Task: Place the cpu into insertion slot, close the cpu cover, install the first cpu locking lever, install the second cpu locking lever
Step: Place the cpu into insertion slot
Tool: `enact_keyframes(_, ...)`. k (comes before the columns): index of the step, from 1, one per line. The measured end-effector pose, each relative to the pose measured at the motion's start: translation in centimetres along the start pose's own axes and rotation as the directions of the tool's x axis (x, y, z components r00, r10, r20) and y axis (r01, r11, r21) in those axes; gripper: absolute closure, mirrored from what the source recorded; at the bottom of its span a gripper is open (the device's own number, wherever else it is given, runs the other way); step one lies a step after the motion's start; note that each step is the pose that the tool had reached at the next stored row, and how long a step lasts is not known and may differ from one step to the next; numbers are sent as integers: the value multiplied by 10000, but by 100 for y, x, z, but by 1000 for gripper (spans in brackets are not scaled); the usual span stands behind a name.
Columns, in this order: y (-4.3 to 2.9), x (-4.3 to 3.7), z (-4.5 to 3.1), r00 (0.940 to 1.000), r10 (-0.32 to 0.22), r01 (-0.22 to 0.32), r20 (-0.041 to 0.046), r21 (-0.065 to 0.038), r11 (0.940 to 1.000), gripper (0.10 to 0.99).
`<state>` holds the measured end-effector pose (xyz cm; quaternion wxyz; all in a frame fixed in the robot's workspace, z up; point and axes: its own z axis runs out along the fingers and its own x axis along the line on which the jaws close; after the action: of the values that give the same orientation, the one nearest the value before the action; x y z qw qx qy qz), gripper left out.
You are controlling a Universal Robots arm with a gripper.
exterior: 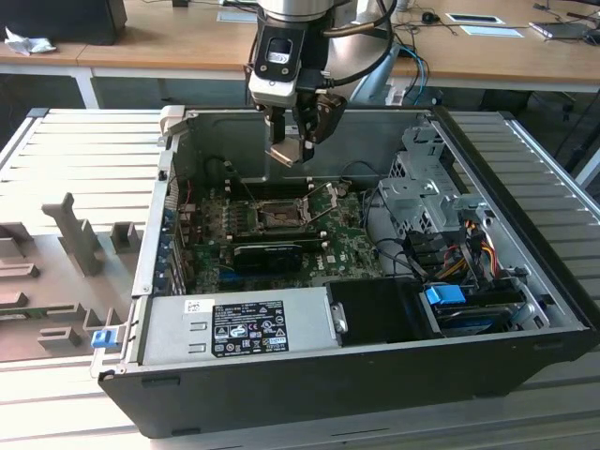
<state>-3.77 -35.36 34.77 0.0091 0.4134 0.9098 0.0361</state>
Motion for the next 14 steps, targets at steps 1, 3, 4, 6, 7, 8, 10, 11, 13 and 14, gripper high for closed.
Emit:
enact_keyframes(1, 0, 0, 1, 9999, 109, -109, 8, -2, 9999, 553)
enact_keyframes(3, 0, 0, 1, 9996, 293, -293, 21, -4, 9996, 553)
enact_keyframes(4, 0, 0, 1, 9993, 366, -366, 26, -6, 9993, 553)
enact_keyframes(6, 0, 0, 1, 9985, 543, -543, 39, -8, 9985, 553)
enact_keyframes(7, 0, 0, 2, 9983, 581, -581, 42, -9, 9983, 553)
enact_keyframes(8, 0, 0, 3, 9980, 634, -634, 45, -11, 9980, 553)
enact_keyframes(10, 0, 0, 4, 9975, 709, -709, 52, -12, 9975, 553)
enact_keyframes(11, 0, 0, 5, 9972, 742, -742, 54, -12, 9972, 553)
enact_keyframes(13, 0, 0, 6, 9966, 817, -817, 59, -13, 9967, 553)
enact_keyframes(14, 0, 0, 7, 9962, 869, -869, 63, -14, 9962, 553)
